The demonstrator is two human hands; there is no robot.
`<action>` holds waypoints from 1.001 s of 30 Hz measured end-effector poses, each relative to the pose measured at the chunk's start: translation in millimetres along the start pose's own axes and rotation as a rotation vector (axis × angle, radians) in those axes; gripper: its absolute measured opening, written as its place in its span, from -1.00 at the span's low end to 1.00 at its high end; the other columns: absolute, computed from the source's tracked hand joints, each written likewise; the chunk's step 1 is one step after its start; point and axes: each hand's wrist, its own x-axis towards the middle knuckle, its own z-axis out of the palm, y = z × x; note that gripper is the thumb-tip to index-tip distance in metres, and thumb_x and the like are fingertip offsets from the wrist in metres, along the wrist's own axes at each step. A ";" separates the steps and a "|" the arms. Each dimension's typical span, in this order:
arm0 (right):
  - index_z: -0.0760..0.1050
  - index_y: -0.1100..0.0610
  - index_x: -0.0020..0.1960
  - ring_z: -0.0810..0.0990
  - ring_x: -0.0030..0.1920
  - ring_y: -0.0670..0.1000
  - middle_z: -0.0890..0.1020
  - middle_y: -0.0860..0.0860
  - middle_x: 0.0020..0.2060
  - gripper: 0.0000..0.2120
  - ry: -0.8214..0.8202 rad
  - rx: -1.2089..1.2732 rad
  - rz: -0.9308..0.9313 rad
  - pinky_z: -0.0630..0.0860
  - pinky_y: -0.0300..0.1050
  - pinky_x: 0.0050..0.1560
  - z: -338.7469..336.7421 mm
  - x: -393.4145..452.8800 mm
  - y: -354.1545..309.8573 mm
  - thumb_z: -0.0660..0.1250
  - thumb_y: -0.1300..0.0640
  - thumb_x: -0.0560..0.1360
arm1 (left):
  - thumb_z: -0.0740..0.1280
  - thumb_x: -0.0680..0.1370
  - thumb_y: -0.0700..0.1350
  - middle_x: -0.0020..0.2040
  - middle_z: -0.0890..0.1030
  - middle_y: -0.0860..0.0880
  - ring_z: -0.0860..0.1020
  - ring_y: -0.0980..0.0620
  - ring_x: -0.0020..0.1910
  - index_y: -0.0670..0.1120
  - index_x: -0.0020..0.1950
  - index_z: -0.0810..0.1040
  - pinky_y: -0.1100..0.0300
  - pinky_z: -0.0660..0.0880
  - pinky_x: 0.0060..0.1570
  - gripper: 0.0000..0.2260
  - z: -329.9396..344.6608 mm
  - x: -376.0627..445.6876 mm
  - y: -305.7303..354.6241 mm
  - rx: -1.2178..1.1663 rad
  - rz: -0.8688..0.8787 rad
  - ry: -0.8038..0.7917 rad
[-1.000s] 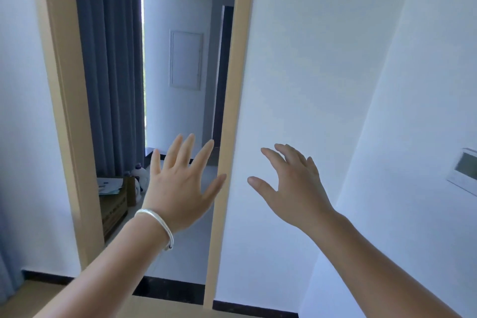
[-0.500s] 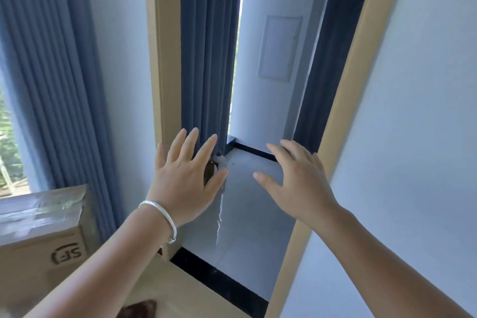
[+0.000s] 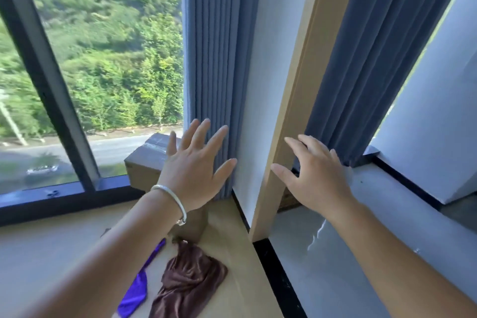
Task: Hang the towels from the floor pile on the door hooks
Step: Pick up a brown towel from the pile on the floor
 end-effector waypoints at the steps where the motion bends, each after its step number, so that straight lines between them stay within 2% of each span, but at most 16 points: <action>1: 0.23 -0.03 0.48 0.11 0.49 -0.02 0.27 -0.01 0.46 -0.37 -0.023 0.021 -0.029 0.08 0.28 0.44 11.1 9.6 -3.2 0.13 -0.31 0.50 | -0.14 0.52 0.36 0.58 -0.07 0.01 -0.22 0.02 0.54 0.18 0.54 -0.09 -0.18 -0.18 0.48 -0.38 3.2 -1.4 -8.8 0.016 -0.040 -0.003; 6: 0.21 -0.05 0.49 0.14 0.48 0.00 0.26 0.00 0.46 -0.35 -0.135 0.092 -0.177 0.03 0.19 0.44 73.8 57.1 -36.6 0.10 -0.34 0.49 | -0.11 0.53 0.35 0.58 -0.12 0.03 -0.24 0.03 0.53 0.21 0.53 -0.11 -0.15 -0.23 0.47 -0.41 18.0 -8.7 -67.0 0.092 -0.241 -0.036; 10: 0.21 -0.07 0.49 0.15 0.48 0.01 0.26 -0.01 0.46 -0.36 -0.216 0.136 -0.242 0.06 0.22 0.46 124.2 87.3 -65.1 0.13 -0.33 0.49 | -0.08 0.52 0.35 0.58 -0.11 0.04 -0.22 0.05 0.53 0.22 0.53 -0.11 -0.15 -0.21 0.47 -0.39 34.3 -12.1 -114.9 0.110 -0.355 -0.061; 17: 0.21 -0.07 0.48 0.16 0.47 0.00 0.28 -0.03 0.45 -0.37 -0.382 0.106 -0.331 0.06 0.22 0.45 232.0 129.3 -118.8 0.16 -0.32 0.50 | -0.05 0.49 0.36 0.58 0.02 -0.01 -0.11 0.02 0.54 0.21 0.53 0.01 -0.18 -0.16 0.46 -0.37 97.0 -13.2 -221.6 0.067 -0.542 -0.080; 20: 0.22 -0.07 0.48 0.16 0.47 -0.01 0.28 -0.03 0.45 -0.38 -0.469 0.057 -0.350 0.06 0.19 0.47 273.8 140.8 -131.6 0.16 -0.31 0.51 | 0.01 0.53 0.32 0.57 0.04 -0.03 -0.08 -0.01 0.54 0.19 0.54 0.03 -0.19 -0.11 0.45 -0.40 130.1 -19.8 -255.2 0.049 -0.594 -0.131; 23: 0.22 -0.07 0.48 0.16 0.47 -0.03 0.28 -0.05 0.45 -0.39 -0.549 0.040 -0.351 0.05 0.18 0.48 314.0 150.3 -140.7 0.15 -0.30 0.51 | -0.01 0.52 0.31 0.57 0.02 -0.02 -0.09 0.00 0.54 0.18 0.54 0.00 -0.17 -0.10 0.45 -0.40 163.1 -28.8 -284.5 0.020 -0.653 -0.215; 30: 0.19 -0.08 0.49 0.13 0.48 -0.05 0.26 -0.08 0.46 -0.41 -0.773 -0.022 -0.377 0.01 0.14 0.50 409.1 141.9 -152.5 0.17 -0.26 0.53 | 0.09 0.56 0.27 0.57 0.02 -0.03 -0.06 -0.01 0.54 0.15 0.56 0.00 -0.13 -0.09 0.47 -0.39 245.6 -63.6 -320.5 -0.062 -0.757 -0.404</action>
